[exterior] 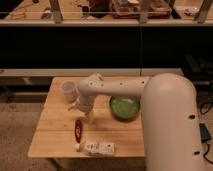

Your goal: Place the pepper in the ceramic cup

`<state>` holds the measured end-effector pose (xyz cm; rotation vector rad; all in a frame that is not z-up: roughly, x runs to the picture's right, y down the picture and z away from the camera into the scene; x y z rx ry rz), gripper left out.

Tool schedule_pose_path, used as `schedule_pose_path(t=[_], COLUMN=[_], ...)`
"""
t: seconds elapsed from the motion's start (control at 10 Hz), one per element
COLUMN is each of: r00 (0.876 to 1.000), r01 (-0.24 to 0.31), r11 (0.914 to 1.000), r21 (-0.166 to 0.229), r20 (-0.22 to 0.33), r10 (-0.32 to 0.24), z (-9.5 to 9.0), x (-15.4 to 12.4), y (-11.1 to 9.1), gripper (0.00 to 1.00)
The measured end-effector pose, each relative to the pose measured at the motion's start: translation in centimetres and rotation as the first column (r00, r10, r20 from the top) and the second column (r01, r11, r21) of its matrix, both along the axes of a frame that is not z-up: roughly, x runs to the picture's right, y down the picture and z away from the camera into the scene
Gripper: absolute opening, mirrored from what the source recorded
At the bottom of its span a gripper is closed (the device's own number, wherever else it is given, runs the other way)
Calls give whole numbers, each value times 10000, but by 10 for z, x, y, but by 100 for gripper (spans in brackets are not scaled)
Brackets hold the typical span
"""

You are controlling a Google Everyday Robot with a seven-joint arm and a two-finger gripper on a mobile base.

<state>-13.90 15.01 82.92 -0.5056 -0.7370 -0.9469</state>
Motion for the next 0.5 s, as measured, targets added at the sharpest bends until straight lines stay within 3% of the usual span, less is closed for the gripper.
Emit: schedule_pose_path(t=[0.1,0.3,0.4,0.5], r00=[9996,9948,9900,9833], r01=[270,991,1350,1754], r11=[9996,9922,9828,9681], r21=[26,751,1258,1787], r20=[23,-302,-580,-813], r10=[-270,-971,-1286,-1631], z=[5,16,16,12], x=[-1,-9,-14,-23], y=[8,27,32,35], gripper=[80,80,80,80])
